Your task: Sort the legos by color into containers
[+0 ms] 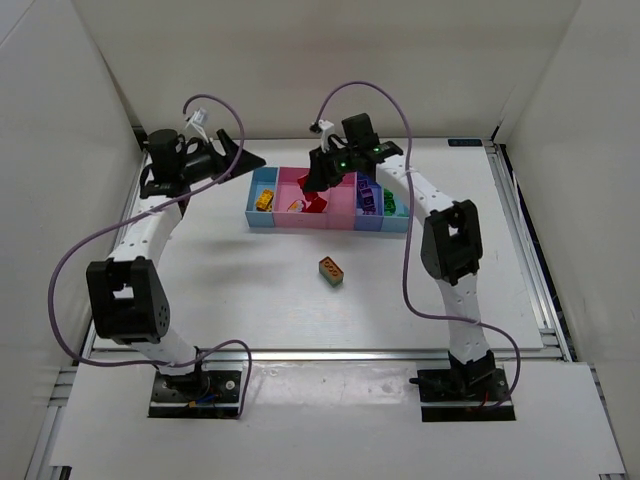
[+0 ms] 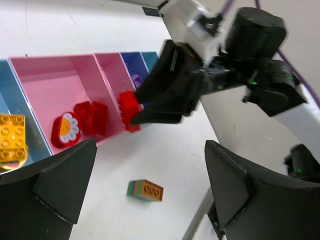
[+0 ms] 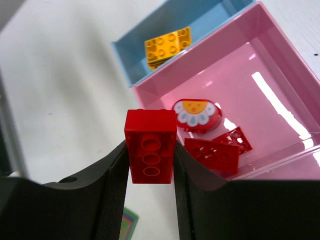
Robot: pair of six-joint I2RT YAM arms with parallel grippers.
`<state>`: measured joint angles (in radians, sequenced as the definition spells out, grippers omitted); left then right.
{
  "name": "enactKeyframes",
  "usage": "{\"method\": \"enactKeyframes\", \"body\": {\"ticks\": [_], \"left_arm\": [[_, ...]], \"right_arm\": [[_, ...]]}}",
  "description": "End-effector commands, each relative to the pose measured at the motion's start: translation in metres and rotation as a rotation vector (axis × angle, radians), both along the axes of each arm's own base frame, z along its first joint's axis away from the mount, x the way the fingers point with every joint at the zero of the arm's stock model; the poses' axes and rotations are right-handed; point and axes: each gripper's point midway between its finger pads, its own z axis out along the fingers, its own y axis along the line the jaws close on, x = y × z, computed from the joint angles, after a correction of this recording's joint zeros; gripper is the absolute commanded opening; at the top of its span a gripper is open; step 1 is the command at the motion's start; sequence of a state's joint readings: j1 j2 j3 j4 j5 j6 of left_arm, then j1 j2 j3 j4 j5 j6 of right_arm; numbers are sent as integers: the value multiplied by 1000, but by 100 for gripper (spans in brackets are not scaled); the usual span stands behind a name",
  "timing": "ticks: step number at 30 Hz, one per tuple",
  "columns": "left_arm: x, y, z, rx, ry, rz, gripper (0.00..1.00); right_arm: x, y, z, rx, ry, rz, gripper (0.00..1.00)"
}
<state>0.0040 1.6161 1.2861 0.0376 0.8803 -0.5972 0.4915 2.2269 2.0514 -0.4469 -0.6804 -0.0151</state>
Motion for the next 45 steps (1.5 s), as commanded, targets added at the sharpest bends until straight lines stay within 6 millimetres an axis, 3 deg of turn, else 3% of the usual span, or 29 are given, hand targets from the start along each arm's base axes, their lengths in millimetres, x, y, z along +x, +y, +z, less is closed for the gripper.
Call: {"method": "enactKeyframes", "body": {"ticks": [1,2,3,6,10,14,16,18,19,20,22,23,24,27,28,29,35,40,45], "left_arm": [[-32,-2,14,-43,1,-93,99],[-36,-1,8,-11,15,-98,99],[-42,1,7,9,35,-92,99],[-47,7,9,79,-3,-65,99],[-55,13,10,142,-44,-53,100],[-61,15,14,161,-80,-40,100],[-65,17,11,178,-67,-40,99],[-66,19,7,193,-74,-23,100],[-65,22,10,208,-96,12,99],[-68,24,3,213,-89,24,99],[-69,26,1,215,-96,46,99],[-69,28,-3,232,-82,76,99],[-69,30,-5,242,-73,93,99],[-68,38,-13,288,-48,152,99],[-66,40,-14,307,-47,170,99],[-65,47,-15,336,-43,219,99],[-74,62,-15,413,-69,285,99],[-95,68,-17,456,-87,300,100],[-106,72,-22,486,-88,303,99]], "right_arm": [[27,-2,-10,-81,-101,-70,21],[26,2,-15,-95,-106,-67,25],[28,4,-22,-114,-119,-64,40],[40,4,-42,-184,-150,-106,56],[50,8,-53,-223,-191,-124,63],[43,9,-36,-217,-216,-103,66],[29,2,-4,-200,-254,-78,63],[3,-8,3,-194,-217,-29,60],[-10,-15,37,-163,-257,-21,60],[-32,-21,33,-164,-212,21,59],[-60,-31,44,-161,-198,55,59],[-84,-42,48,-171,-175,75,59],[-101,-41,49,-184,-175,106,58],[-142,-57,28,-278,-173,144,58],[-158,-59,10,-315,-148,164,57],[-162,-64,14,-323,-154,135,56],[-178,-88,-27,-425,-17,28,47],[-183,-101,-60,-489,110,-107,51],[-186,-92,-63,-450,171,-117,57]]}}
